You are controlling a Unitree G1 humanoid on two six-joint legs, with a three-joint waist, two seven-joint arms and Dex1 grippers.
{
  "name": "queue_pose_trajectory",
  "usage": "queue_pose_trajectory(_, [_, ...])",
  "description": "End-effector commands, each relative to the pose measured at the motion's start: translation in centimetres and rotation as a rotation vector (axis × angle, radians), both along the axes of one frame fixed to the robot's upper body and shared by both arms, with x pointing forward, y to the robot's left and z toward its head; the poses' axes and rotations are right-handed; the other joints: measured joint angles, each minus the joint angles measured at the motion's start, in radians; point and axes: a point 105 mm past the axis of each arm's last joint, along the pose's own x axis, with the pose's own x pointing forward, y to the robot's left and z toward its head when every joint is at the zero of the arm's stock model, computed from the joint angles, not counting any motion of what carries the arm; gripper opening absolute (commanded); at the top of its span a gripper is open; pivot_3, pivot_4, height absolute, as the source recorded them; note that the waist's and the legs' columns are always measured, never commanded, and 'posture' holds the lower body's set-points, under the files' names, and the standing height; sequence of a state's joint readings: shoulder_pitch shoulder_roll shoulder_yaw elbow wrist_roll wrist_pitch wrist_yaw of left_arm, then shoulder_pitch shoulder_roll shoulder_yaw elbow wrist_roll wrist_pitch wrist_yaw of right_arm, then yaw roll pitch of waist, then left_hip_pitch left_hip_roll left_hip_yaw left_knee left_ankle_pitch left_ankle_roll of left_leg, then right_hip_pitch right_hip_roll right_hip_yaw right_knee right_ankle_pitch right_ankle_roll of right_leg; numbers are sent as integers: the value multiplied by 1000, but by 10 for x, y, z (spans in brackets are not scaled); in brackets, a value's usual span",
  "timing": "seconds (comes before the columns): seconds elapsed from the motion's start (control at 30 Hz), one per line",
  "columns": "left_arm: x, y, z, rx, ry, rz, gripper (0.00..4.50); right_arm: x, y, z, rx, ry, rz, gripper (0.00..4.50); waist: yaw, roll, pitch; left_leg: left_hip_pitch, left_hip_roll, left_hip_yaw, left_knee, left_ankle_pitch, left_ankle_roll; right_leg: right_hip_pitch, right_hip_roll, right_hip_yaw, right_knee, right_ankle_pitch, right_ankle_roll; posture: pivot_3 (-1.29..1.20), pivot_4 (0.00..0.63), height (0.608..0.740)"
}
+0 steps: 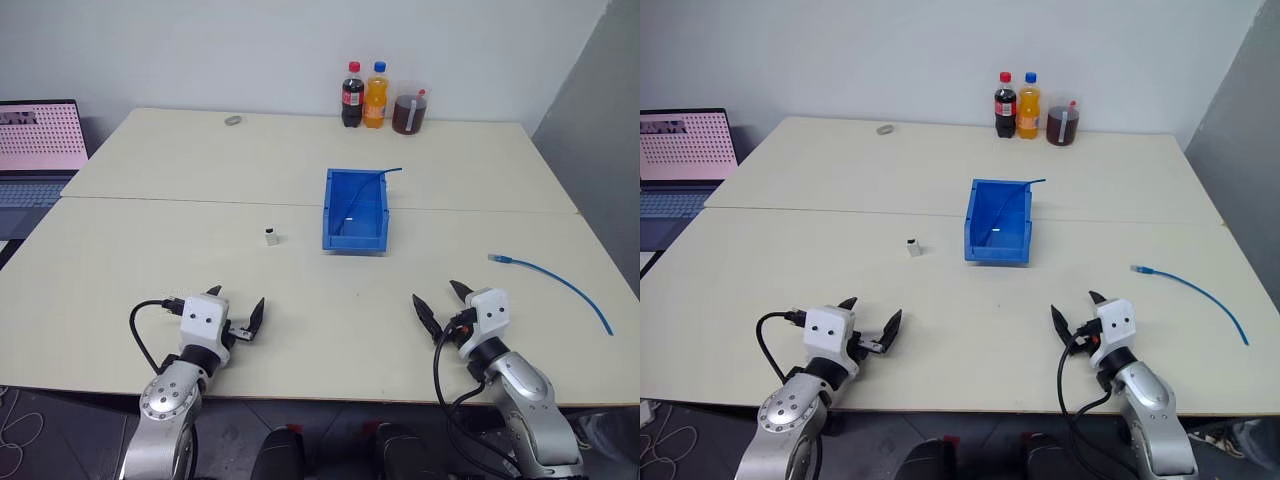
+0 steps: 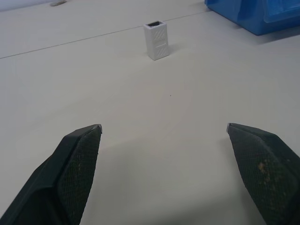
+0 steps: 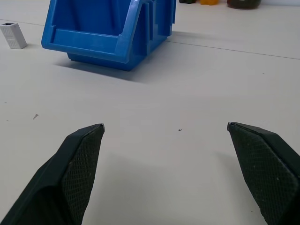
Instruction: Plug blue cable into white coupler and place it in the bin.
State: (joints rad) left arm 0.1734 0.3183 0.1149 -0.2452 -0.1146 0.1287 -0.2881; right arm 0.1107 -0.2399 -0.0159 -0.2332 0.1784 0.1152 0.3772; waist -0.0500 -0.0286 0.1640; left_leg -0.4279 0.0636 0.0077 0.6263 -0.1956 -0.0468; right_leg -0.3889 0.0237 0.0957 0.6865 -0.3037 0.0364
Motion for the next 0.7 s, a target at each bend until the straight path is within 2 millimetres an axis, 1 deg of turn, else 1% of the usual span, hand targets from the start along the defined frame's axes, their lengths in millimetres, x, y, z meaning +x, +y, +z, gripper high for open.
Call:
queue_pose_trajectory(0.03, [0,-3,12,12,-54,-16,4500,0,0,12,-9,-56,9,4471,0,0,0,0,0,0,0,0,0,0,0,0,0,0,0,0,150,740])
queue_pose_trajectory(0.3, [1,-7,10,7,-39,-33,4500,-1,-1,11,-14,-53,4,4471,0,0,0,0,0,0,0,0,0,0,0,0,0,0,0,0,150,740])
queue_pose_trajectory(0.43, [1,-14,9,7,-30,-78,4500,-2,-1,11,-14,-54,-1,4471,0,0,0,0,0,0,0,0,0,0,0,0,0,0,0,0,150,740])
queue_pose_trajectory(0.53, [-3,-29,13,-16,-33,-192,4500,-2,-3,13,-14,-61,-14,4471,0,0,0,0,0,0,0,0,0,0,0,0,0,0,0,0,150,740])
queue_pose_trajectory(0.63, [-12,-56,20,-48,-28,-397,4500,-2,-8,17,-12,-71,-29,4471,0,0,0,0,0,0,0,0,0,0,0,0,0,0,0,0,150,740])
queue_pose_trajectory(0.7, [-12,-72,26,-33,-40,-486,4500,-3,-14,23,-3,-75,-34,4471,0,1,0,0,0,0,0,0,0,0,0,0,0,0,0,0,150,740])
